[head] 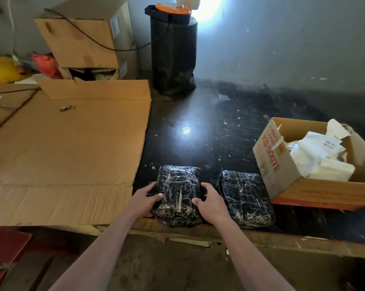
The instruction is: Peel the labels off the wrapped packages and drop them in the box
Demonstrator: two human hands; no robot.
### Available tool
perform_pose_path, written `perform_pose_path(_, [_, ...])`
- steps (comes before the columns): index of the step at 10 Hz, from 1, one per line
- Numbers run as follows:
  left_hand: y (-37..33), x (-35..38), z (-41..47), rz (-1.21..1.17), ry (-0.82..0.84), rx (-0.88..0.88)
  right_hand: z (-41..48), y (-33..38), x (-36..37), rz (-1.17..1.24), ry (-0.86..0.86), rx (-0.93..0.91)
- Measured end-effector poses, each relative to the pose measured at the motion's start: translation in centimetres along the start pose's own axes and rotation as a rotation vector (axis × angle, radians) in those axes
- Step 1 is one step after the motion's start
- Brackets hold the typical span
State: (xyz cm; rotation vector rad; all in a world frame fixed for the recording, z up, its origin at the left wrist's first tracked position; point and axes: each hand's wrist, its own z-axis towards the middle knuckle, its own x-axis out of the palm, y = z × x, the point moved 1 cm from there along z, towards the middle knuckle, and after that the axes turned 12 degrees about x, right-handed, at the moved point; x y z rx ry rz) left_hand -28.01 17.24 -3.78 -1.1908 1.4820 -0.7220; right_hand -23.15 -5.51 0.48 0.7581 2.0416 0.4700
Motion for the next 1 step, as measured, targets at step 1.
perform_pose_path(1, [0.15,-0.03,-0.21,0.091,-0.166,0.040,-0.90,1.11,-1.07,-0.017,-0.052,-0.073])
